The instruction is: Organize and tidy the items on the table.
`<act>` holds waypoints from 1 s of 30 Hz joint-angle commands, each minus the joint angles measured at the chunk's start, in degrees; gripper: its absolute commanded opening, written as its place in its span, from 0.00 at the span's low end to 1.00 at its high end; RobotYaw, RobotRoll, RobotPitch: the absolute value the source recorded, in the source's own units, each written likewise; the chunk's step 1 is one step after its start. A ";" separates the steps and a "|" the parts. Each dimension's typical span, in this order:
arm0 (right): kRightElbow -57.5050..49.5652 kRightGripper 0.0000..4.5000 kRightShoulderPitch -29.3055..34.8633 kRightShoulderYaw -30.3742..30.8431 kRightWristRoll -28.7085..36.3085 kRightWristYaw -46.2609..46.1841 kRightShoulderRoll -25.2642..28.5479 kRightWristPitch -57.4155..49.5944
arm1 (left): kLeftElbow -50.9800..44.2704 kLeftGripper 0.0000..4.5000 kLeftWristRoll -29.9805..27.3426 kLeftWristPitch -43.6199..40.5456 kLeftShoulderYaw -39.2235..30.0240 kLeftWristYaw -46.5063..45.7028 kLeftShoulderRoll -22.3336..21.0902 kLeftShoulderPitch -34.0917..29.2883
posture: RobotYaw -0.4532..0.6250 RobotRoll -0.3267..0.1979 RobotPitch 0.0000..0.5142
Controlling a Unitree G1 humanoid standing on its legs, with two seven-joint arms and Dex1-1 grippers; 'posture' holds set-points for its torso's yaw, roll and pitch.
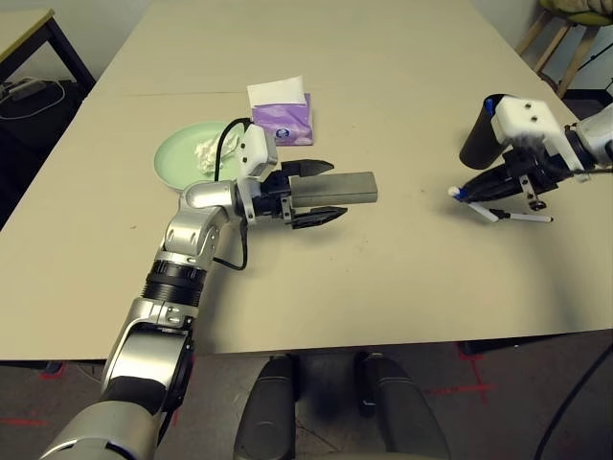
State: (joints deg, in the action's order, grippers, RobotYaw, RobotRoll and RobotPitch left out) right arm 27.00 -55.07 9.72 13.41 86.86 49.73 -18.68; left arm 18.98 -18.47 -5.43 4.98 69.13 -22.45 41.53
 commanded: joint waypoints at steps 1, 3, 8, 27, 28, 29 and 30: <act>-5.37 0.06 3.28 -6.17 4.47 -6.61 -2.37 -6.21 | -0.43 1.00 -0.34 -0.89 -0.09 -0.34 0.03 -0.82 | 0.50 0.62 0.23; -8.54 0.06 5.95 -10.42 6.64 -12.55 -5.12 -7.93 | -0.95 1.00 -0.46 -1.29 -0.26 -0.72 -0.10 -1.18 | 0.50 0.62 0.23; -15.27 0.06 11.44 -17.88 9.91 -25.16 -12.60 -7.04 | -2.30 1.00 -0.67 -2.26 -0.58 -1.69 -0.28 -2.10 | 0.49 0.62 0.22; -15.73 0.06 12.53 -22.48 5.93 -52.05 -25.06 10.59 | -2.71 1.00 0.78 -3.88 -0.54 -6.49 -0.27 -2.85 | 0.49 0.62 0.21; -15.24 0.06 12.05 -22.66 5.72 -53.04 -25.07 11.35 | -2.42 1.00 1.04 -4.00 -0.53 -7.22 -0.15 -2.64 | 0.49 0.62 0.21; -14.61 0.06 11.41 -22.90 5.55 -54.07 -25.01 12.06 | -2.11 1.00 1.19 -4.04 -0.63 -7.99 0.07 -2.33 | 0.49 0.62 0.21; -13.64 0.06 10.46 -23.39 5.18 -55.69 -24.97 12.87 | -1.87 1.00 1.00 -4.83 -1.03 -9.22 0.46 -1.82 | 0.48 0.62 0.21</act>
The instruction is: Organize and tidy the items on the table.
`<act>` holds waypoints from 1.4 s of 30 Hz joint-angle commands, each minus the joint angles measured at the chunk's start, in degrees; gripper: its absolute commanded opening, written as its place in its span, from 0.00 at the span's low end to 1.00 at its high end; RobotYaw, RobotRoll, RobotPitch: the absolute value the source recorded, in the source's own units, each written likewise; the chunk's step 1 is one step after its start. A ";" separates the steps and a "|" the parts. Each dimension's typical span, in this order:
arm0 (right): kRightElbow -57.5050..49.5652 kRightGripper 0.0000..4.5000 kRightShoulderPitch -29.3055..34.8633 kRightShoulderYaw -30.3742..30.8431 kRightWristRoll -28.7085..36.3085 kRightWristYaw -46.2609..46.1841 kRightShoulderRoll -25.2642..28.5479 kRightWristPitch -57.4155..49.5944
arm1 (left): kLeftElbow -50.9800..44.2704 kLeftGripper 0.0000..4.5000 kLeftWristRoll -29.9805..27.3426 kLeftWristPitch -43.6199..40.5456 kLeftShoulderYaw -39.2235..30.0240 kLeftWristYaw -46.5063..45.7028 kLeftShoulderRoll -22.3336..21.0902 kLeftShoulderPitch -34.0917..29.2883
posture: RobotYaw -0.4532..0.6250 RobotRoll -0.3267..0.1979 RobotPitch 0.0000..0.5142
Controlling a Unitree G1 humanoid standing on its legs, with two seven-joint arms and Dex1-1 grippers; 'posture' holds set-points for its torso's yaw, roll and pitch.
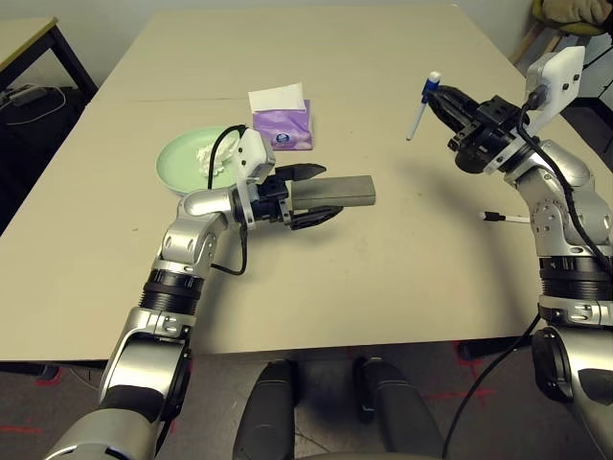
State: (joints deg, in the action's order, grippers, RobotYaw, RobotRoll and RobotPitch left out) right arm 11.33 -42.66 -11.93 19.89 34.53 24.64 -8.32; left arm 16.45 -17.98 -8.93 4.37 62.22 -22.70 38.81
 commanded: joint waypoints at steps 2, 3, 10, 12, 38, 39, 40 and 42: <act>3.86 0.06 -3.58 -2.61 -1.87 -6.08 0.24 3.95 | 1.01 1.00 0.40 -2.01 -0.75 -3.74 1.04 1.73 | 0.48 0.62 0.21; 4.95 0.06 -4.44 -3.09 -2.24 -7.78 0.34 4.38 | 1.14 1.00 0.17 -2.37 -1.01 -4.21 1.21 2.13 | 0.48 0.62 0.21; 11.36 0.06 -8.09 -3.86 -7.57 -19.02 1.61 6.05 | 1.48 1.00 0.37 -2.83 -1.14 -4.98 1.37 3.04 | 0.49 0.62 0.20; 12.30 0.06 -8.82 -3.77 -8.39 -21.48 1.76 4.83 | 1.08 1.00 0.11 -3.47 -1.22 -5.11 1.39 3.23 | 0.50 0.62 0.25; 11.84 0.06 -10.23 -4.17 -8.73 -30.23 2.33 -8.54 | 1.99 1.00 0.33 -3.61 -2.02 -5.42 0.79 2.93 | 0.49 0.62 0.30; 11.76 0.06 -10.18 -4.18 -8.75 -30.28 2.34 -8.73 | 2.07 1.00 0.35 -3.56 -2.03 -5.41 0.77 2.96 | 0.49 0.62 0.30; 11.68 0.06 -10.14 -4.18 -8.77 -30.32 2.35 -8.88 | 2.12 1.00 0.37 -3.52 -2.04 -5.40 0.76 2.98 | 0.49 0.62 0.30; 10.99 0.06 -9.74 -4.43 -8.51 -30.63 2.15 -9.71 | 2.16 1.00 0.44 -3.50 -2.00 -5.38 0.71 3.00 | 0.49 0.62 0.30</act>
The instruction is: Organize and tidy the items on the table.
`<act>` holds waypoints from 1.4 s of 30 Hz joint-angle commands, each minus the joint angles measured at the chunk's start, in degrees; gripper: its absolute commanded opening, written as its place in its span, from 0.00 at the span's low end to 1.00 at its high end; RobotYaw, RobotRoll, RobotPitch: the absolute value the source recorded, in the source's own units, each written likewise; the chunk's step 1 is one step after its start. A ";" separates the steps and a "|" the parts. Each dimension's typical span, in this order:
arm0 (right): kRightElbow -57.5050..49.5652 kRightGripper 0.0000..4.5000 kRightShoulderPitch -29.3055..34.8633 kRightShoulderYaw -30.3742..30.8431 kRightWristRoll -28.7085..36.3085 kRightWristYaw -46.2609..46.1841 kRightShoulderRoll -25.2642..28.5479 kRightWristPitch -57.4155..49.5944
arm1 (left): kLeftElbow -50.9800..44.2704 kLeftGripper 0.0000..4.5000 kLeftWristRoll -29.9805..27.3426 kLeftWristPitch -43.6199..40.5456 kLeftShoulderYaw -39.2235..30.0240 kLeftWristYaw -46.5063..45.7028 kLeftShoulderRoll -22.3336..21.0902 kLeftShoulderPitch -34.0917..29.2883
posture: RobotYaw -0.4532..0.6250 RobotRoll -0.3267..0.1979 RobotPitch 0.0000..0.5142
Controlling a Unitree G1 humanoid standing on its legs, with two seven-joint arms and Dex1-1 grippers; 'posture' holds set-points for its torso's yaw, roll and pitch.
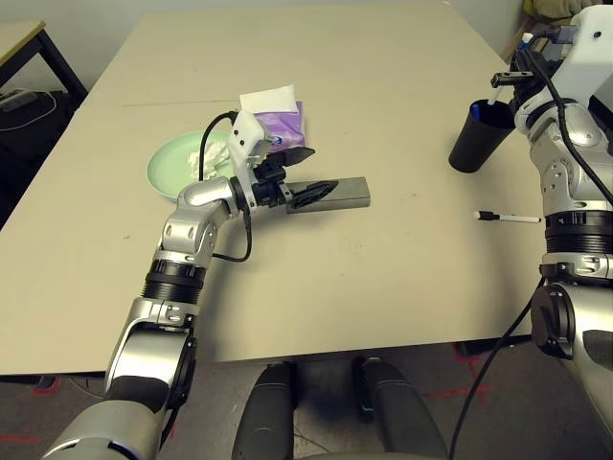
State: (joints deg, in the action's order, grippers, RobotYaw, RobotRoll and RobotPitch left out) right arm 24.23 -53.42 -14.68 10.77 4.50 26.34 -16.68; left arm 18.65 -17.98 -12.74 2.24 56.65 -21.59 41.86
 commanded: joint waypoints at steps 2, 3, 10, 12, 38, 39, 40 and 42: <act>-2.80 0.06 1.57 -1.77 0.78 -0.79 0.28 -2.12 | 0.00 1.00 0.50 0.32 0.17 0.20 -0.46 -0.02 | 0.49 0.62 0.30; -3.30 0.06 1.88 -1.79 0.88 -0.86 0.19 -2.60 | 0.00 1.00 0.53 0.31 0.18 0.20 -0.49 -0.02 | 0.49 0.62 0.30; -5.67 0.29 2.80 -1.89 1.10 -1.19 -0.23 -5.69 | -0.08 1.00 0.59 0.22 0.20 0.26 -0.70 -0.04 | 0.49 0.62 0.30; -6.03 0.45 2.90 -1.94 1.03 -1.14 -0.26 -6.13 | -0.16 1.00 0.57 0.30 0.22 0.27 -0.71 -0.09 | 0.48 0.62 0.30; 10.47 0.99 -2.70 18.65 -0.07 64.27 17.81 1.66 | -6.67 1.00 -0.55 -1.77 0.35 -0.45 -0.27 -3.63 | 0.54 0.62 0.36; 12.10 0.99 -3.33 20.21 -1.67 66.50 18.58 3.34 | -6.85 1.00 -0.71 -1.68 0.31 -0.27 -0.20 -3.72 | 0.54 0.62 0.37; 13.35 0.99 -3.68 21.41 -3.07 68.20 19.27 5.10 | -7.44 1.00 -1.00 -1.66 0.30 -0.04 -0.14 -4.01 | 0.54 0.62 0.38; 16.60 0.99 -4.89 23.58 -6.08 70.48 20.05 9.05 | -8.47 1.00 -2.38 -1.39 0.08 1.14 0.32 -4.42 | 0.54 0.62 0.38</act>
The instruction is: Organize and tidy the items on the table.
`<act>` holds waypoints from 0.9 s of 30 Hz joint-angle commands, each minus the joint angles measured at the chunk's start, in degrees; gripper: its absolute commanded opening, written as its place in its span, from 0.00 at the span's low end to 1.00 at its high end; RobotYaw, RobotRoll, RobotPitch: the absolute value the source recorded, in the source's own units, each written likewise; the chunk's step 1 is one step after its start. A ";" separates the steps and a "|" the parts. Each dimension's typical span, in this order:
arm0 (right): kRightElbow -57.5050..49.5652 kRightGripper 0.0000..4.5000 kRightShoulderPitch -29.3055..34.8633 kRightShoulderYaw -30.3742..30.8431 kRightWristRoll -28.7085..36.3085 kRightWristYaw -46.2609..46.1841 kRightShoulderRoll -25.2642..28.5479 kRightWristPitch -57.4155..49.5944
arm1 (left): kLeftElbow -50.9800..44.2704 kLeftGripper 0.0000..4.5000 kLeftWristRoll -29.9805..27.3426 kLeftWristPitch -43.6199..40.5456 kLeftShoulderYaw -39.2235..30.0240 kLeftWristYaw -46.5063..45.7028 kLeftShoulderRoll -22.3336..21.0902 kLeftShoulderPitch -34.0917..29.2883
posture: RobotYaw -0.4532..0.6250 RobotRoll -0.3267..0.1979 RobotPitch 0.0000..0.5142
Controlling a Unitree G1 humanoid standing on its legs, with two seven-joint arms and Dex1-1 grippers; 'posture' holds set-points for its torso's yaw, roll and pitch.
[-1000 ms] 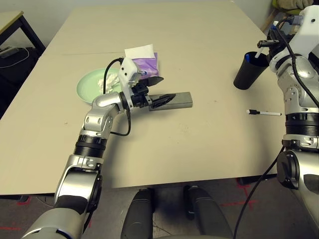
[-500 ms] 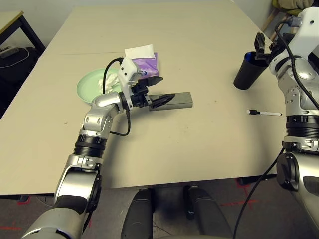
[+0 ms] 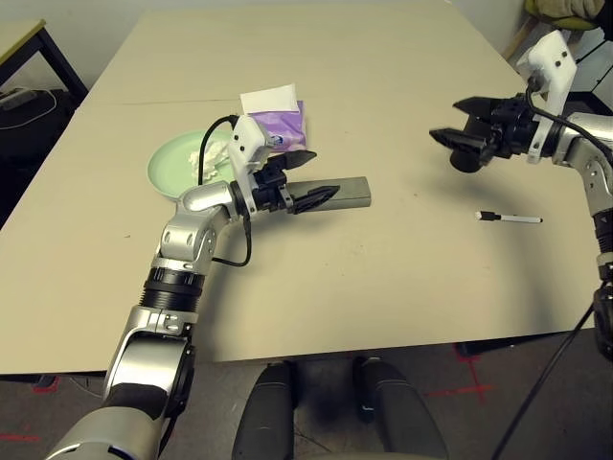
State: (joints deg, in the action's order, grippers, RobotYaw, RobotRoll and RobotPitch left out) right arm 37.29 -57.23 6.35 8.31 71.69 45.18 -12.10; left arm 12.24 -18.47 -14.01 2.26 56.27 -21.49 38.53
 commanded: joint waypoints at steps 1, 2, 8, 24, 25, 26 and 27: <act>4.85 0.99 -1.65 3.04 -4.59 3.89 1.29 5.88 | -2.59 1.00 -2.44 -0.08 -0.01 1.96 0.38 -1.30 | 0.54 0.62 0.39; 6.06 0.99 -2.35 3.29 -5.29 4.19 1.20 6.85 | -3.07 1.00 -3.10 -0.13 0.07 2.73 0.43 -1.46 | 0.54 0.62 0.39; 10.30 0.99 -4.35 4.38 -8.99 6.79 1.56 10.86 | -4.27 1.00 -5.76 -1.19 1.31 8.75 -0.77 -1.94 | 0.52 0.62 0.40; 27.98 0.99 -12.55 15.83 -28.93 7.18 4.27 31.79 | 1.36 1.00 -2.41 2.72 2.85 9.34 0.26 0.32 | 0.53 0.62 0.46; 29.17 0.99 -12.97 16.59 -30.26 6.43 4.37 32.85 | 1.27 1.00 -2.47 2.76 2.70 9.07 0.41 0.34 | 0.54 0.62 0.46; 30.02 0.99 -13.28 17.09 -31.20 5.96 4.42 33.62 | 1.20 1.00 -2.53 2.80 2.58 8.88 0.49 0.33 | 0.54 0.62 0.46; 30.70 0.99 -13.55 17.05 -31.39 6.36 4.13 33.83 | 0.97 1.00 -2.73 2.67 2.30 8.54 0.52 0.34 | 0.54 0.62 0.46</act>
State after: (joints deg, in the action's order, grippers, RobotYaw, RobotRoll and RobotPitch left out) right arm 66.19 -70.40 22.53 -21.76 78.10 49.02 20.59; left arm 13.46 -21.62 -11.69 4.47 65.32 -21.13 38.66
